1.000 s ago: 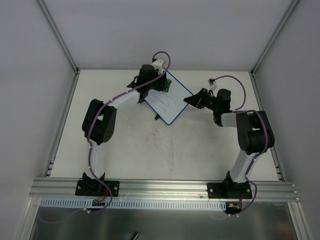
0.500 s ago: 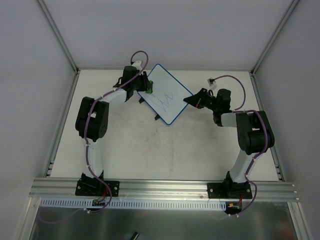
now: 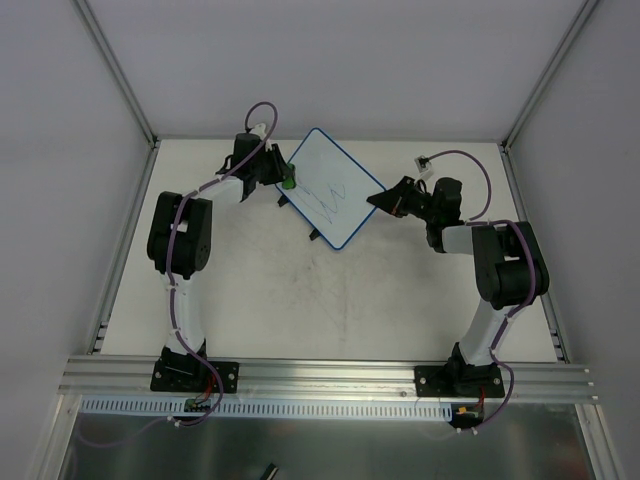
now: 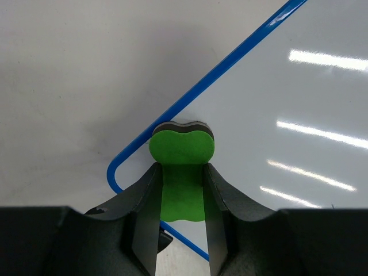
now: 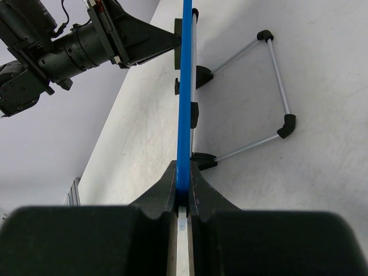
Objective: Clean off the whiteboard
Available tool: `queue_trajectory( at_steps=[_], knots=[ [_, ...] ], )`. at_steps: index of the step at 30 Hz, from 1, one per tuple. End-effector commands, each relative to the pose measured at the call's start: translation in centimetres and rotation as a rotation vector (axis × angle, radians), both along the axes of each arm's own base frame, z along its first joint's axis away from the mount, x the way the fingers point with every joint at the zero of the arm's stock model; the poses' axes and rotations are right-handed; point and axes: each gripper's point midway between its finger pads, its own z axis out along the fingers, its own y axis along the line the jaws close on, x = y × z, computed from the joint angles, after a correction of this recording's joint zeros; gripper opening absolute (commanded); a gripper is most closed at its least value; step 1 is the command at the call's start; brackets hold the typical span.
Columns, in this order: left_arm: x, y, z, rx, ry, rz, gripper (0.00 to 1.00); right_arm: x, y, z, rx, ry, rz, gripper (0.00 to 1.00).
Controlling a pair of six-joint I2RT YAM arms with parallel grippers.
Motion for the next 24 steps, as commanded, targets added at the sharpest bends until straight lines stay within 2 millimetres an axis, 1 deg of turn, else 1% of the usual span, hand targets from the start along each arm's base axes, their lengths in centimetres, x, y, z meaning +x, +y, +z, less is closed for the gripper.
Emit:
queue_trajectory(
  at_steps=[1, 3, 4, 6, 8, 10, 11, 13, 14, 17, 18, 20, 21, 22, 24],
  knots=[
    [-0.4, -1.7, 0.8, -0.054, -0.015, -0.048, 0.0, 0.7, 0.5, 4.1, 0.002, -0.17, 0.029, 0.0],
    [-0.3, -2.2, 1.5, -0.061, -0.042, -0.057, 0.0, 0.6, 0.5, 4.0, 0.003, -0.167, 0.027, 0.0],
    [-0.6, -2.7, 1.4, -0.062, -0.046, -0.07, 0.0, 0.6, 0.6, 4.0, 0.003, -0.167, 0.029, 0.0],
    [-0.7, -3.4, 2.2, -0.066, -0.076, -0.083, 0.0, 0.6, 0.5, 4.0, 0.002, -0.168, 0.029, 0.0],
    [-1.2, -4.7, 2.5, -0.069, -0.091, -0.109, 0.0, 0.7, 0.6, 4.1, 0.003, -0.17, 0.029, 0.0],
    [-1.5, -5.5, 3.3, -0.067, -0.123, -0.13, 0.0, 0.7, 0.6, 4.1, 0.004, -0.167, 0.029, 0.0],
    [-1.9, -6.6, 3.9, -0.065, -0.14, -0.151, 0.0, 0.6, 0.6, 4.0, 0.004, -0.166, 0.03, 0.0],
    [-2.2, -7.6, 4.5, -0.043, -0.17, -0.18, 0.0, 0.7, 0.5, 4.0, 0.003, -0.167, 0.029, 0.0],
    [-2.8, -8.9, 4.9, -0.034, -0.187, -0.208, 0.0, 0.7, 0.5, 4.0, 0.003, -0.167, 0.029, 0.0],
    [-3.6, -10.8, 5.9, 0.023, -0.251, -0.262, 0.0, 0.7, 0.6, 4.0, 0.005, -0.166, 0.029, 0.0],
    [-4.3, -12.0, 6.1, 0.054, -0.277, -0.298, 0.0, 0.8, 0.6, 4.1, 0.004, -0.169, 0.029, 0.0],
    [-4.8, -13.1, 6.3, 0.081, -0.299, -0.332, 0.0, 0.8, 0.6, 4.1, 0.005, -0.169, 0.029, 0.0],
    [-5.4, -14.1, 6.3, 0.099, -0.313, -0.36, 0.0, 0.8, 0.6, 4.1, 0.006, -0.168, 0.028, 0.0],
    [-5.4, -14.4, 6.5, 0.108, -0.321, -0.365, 0.0, 0.7, 0.6, 4.0, 0.007, -0.165, 0.028, 0.0],
    [-5.9, -15.1, 6.2, 0.129, -0.326, -0.394, 0.0, 0.7, 0.6, 4.1, 0.007, -0.166, 0.03, 0.0]
  ],
)
